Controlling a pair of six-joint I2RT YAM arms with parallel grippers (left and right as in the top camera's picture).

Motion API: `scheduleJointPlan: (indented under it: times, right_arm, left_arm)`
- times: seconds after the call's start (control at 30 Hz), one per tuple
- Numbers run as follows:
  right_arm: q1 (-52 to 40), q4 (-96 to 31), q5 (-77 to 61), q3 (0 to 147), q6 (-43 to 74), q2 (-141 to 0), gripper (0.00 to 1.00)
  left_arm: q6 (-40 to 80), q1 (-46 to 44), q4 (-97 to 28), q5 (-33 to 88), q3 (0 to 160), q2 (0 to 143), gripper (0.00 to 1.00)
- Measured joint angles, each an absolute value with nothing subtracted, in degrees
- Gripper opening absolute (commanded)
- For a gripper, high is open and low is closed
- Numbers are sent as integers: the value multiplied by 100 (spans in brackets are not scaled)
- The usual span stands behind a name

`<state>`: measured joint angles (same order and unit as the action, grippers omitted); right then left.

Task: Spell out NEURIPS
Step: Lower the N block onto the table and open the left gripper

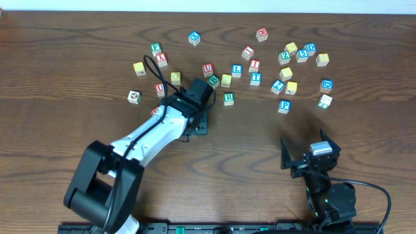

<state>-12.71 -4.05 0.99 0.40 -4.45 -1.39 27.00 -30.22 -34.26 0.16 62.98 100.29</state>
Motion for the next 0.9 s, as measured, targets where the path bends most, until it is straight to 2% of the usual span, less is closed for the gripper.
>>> scheduleJointPlan:
  times: [0.17, 0.23, 0.37, 0.7, 0.9]
  right_arm:
    - [-1271, -405, 99, 40, -445, -139, 99]
    - [-1271, -405, 99, 40, -445, -139, 99]
    - [-1271, -405, 99, 38, -445, -139, 99]
    - [-1271, -403, 99, 40, -445, -139, 99]
    - [-1271, -405, 99, 40, -445, -139, 99]
  left_arm:
    - [2700, -3022, -3439, 3, 6442, 9491, 60]
    - [2698, -3022, -3441, 1, 6449, 9292, 68]
    - [2749, -3022, -3457, -215, 6451, 8814, 73]
    - [3238, -2961, -3962, -814, 6464, 8239, 76]
    - [3844, -2383, -4263, -895, 6464, 8239, 76]
